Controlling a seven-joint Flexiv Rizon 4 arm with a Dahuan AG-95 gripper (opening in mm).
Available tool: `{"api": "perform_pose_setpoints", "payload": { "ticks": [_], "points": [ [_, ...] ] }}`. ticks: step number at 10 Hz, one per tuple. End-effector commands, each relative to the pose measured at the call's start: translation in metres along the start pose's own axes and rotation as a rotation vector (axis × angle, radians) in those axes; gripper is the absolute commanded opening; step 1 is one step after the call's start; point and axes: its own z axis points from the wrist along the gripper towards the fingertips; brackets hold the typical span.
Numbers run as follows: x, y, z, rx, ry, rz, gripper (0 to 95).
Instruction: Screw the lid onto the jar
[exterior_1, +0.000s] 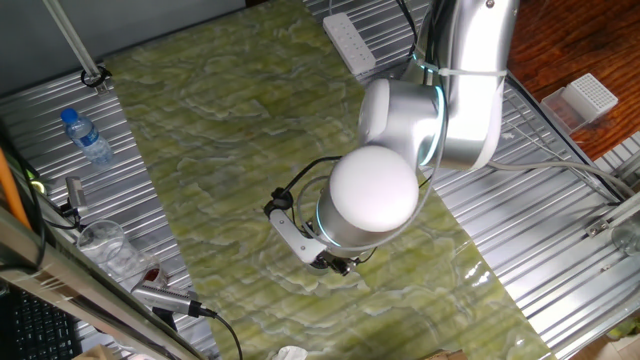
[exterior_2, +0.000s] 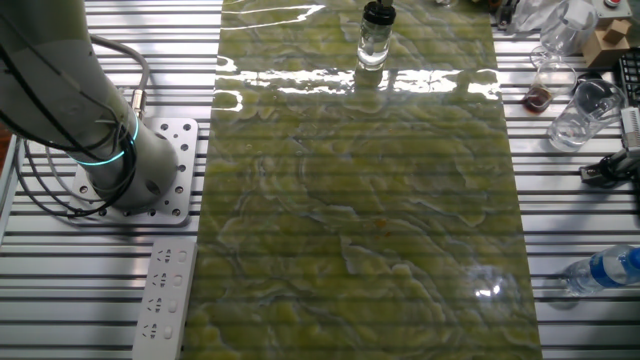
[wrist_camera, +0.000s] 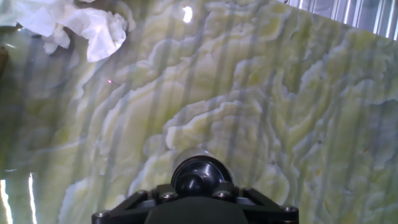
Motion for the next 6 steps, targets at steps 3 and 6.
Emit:
{"api": "perform_pose_setpoints", "payload": {
  "ticks": [3, 6],
  "points": [
    [0.0026, -0.0054, -0.0025, 0.014, 0.000, 0.012, 0.0],
    [0.0034, -0.0074, -0.0036, 0.010, -0.009, 0.033, 0.0]
  ]
}}
